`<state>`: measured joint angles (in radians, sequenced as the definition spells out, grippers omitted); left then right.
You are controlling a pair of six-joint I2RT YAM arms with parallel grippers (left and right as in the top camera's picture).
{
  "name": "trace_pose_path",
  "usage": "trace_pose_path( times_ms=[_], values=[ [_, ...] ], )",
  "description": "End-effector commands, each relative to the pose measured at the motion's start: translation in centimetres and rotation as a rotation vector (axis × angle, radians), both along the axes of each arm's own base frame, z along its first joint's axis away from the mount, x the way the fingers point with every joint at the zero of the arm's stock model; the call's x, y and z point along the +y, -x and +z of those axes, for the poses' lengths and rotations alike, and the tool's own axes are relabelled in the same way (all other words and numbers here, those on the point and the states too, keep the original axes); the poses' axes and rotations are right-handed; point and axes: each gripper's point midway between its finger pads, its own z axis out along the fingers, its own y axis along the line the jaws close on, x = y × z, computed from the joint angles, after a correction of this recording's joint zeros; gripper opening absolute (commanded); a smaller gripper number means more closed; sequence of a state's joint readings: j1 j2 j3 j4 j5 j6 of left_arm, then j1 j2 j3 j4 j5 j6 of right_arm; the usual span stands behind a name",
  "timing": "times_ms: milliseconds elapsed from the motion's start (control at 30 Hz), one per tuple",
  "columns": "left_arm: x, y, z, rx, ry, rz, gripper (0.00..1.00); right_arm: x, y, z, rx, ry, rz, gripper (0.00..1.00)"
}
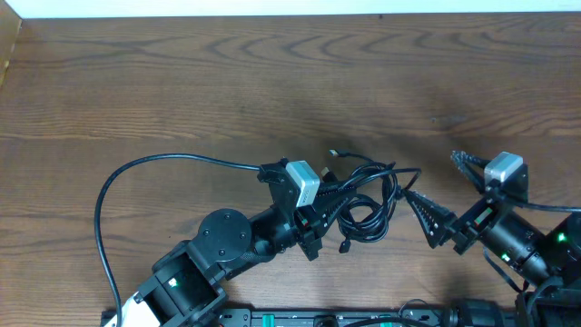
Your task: Untangle cables
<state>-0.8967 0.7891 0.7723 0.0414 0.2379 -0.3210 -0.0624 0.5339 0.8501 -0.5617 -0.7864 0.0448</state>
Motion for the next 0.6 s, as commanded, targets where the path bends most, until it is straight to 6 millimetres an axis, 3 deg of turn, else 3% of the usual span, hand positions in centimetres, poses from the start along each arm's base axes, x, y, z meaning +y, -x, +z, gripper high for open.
trace_pose_path(
  times_ms=[0, 567],
  values=[
    [0.1, 0.6, 1.3, -0.009, 0.040, -0.028, 0.08, 0.6, 0.7, 1.1, -0.037, -0.008, 0.044, 0.99],
    [-0.8, 2.7, 2.5, -0.017, 0.086, -0.158, 0.07, 0.2, 0.2, 1.3, -0.082, 0.030, 0.021, 0.99]
  ],
)
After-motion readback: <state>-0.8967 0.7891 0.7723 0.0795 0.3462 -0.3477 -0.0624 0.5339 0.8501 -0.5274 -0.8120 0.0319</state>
